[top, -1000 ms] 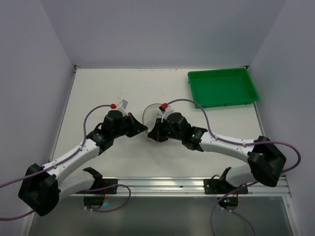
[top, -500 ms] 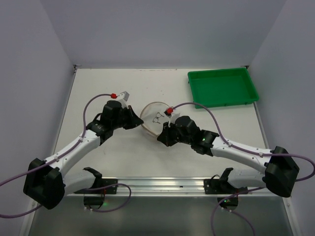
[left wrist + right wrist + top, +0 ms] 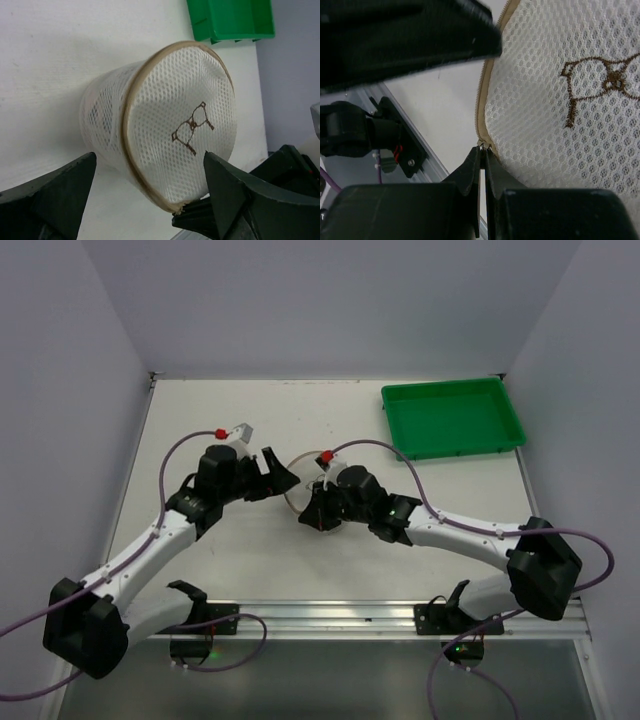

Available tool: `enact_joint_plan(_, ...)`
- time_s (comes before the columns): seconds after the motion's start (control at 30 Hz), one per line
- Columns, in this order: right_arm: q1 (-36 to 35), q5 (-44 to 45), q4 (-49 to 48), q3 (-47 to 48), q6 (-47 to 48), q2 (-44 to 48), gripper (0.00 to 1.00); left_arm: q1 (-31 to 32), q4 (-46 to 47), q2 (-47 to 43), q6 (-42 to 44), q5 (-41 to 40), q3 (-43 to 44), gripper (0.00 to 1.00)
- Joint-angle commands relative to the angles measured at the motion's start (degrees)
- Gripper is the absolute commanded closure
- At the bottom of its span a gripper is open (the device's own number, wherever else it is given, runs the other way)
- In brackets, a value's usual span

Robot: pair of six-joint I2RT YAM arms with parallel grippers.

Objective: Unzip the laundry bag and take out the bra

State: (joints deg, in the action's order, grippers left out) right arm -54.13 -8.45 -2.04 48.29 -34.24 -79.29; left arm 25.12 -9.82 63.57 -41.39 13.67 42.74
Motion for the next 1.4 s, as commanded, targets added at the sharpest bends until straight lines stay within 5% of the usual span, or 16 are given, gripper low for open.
enact_joint_plan(0.0, -0.4, 1.7, -5.3, 4.5, -4.4, -1.7, 1.00, 0.1, 4.9, -6.0, -12.7, 0.2, -7.2, 0.08)
enact_joint_plan(0.23, -0.4, 2.6, -5.6, 5.3, -5.1, -3.2, 1.00, 6.0, 6.7, -7.9, -16.0, -2.9, -10.1, 0.25)
enact_joint_plan(0.33, -0.4, 2.6, -5.5, 4.4, -5.1, -2.6, 1.00, 7.9, 8.8, -6.0, -16.9, -3.2, -10.8, 0.42)
enact_joint_plan(0.47, -0.4, 3.2, -4.6, 2.5, -4.3, -1.0, 1.00, 8.0, 8.8, -4.9, -16.5, -3.7, -10.3, 0.83)
enact_joint_plan(0.57, -0.3, 4.4, -3.3, 0.8, -3.7, 1.1, 1.00, 8.0, 8.4, -5.2, -15.8, -4.7, -9.3, 1.00)
enact_joint_plan(1.37, 3.2, 8.8, 5.0, -11.6, 0.7, 13.5, 1.00, 9.1, 8.6, -10.3, -17.4, -3.2, -13.7, 0.96)
